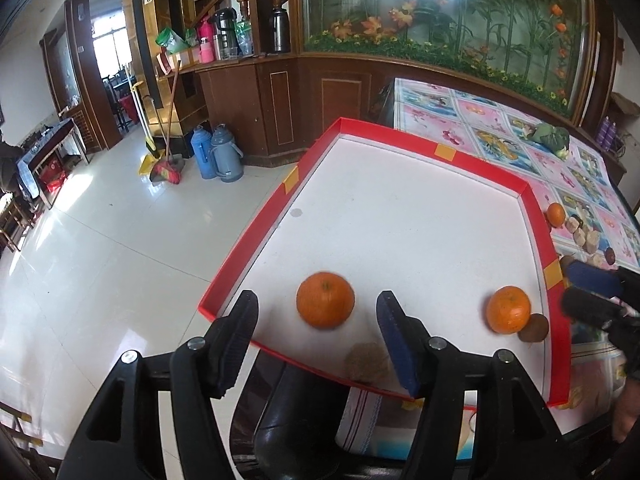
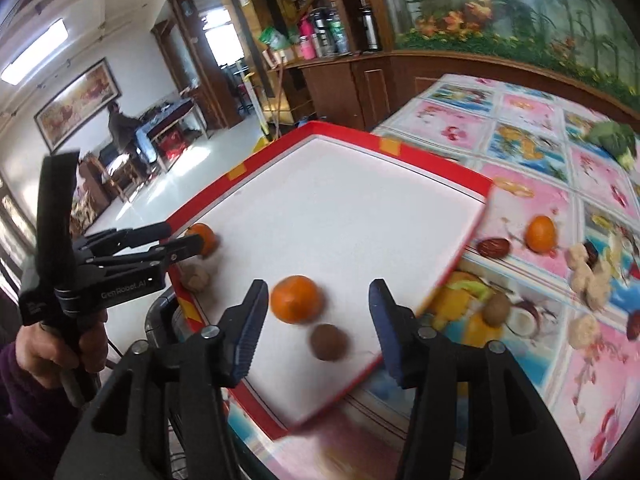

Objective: Organize fruits
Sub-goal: 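Return to the table and grasp a red date with the right gripper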

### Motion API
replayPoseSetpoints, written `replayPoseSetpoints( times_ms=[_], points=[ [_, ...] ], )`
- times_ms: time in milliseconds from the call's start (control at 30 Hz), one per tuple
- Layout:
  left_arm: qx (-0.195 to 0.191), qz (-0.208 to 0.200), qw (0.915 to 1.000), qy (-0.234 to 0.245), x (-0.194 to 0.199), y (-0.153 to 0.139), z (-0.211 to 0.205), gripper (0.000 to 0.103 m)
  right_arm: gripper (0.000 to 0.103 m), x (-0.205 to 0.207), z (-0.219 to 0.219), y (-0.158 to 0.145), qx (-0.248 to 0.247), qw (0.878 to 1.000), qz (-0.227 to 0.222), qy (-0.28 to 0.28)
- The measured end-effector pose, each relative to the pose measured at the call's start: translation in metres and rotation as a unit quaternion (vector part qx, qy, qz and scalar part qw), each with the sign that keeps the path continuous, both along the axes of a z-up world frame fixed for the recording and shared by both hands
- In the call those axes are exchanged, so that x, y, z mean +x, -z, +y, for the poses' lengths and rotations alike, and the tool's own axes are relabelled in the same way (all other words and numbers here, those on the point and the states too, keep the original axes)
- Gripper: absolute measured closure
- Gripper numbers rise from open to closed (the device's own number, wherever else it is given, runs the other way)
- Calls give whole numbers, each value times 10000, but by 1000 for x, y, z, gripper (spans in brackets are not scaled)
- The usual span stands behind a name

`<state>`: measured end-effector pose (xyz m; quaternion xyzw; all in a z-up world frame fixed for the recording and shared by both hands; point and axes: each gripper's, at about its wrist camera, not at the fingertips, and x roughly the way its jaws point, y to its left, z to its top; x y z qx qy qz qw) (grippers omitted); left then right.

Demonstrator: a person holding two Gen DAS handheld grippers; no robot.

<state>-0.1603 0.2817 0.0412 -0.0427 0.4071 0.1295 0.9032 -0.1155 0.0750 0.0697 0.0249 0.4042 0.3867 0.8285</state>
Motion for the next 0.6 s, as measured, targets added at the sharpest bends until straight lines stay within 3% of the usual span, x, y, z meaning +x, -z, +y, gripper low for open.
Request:
replayPoseSetpoints(
  times_ms=[133,333,500,600],
  points=[
    [103,-25,9999,37,-2,0,-3,41,44,6,-34,10,162,9981,424,411],
    [277,6,9995,136,-2,2,-10,40,43,16,-31,29,316,9943,950,374],
    [472,25,9987,201,-7,3,-14,38,43,20,-14,31,301,9944,958,320],
    [583,86,9979,263,-9,5,-16,35,39,17,-4,24,117,9970,672,361]
  ],
)
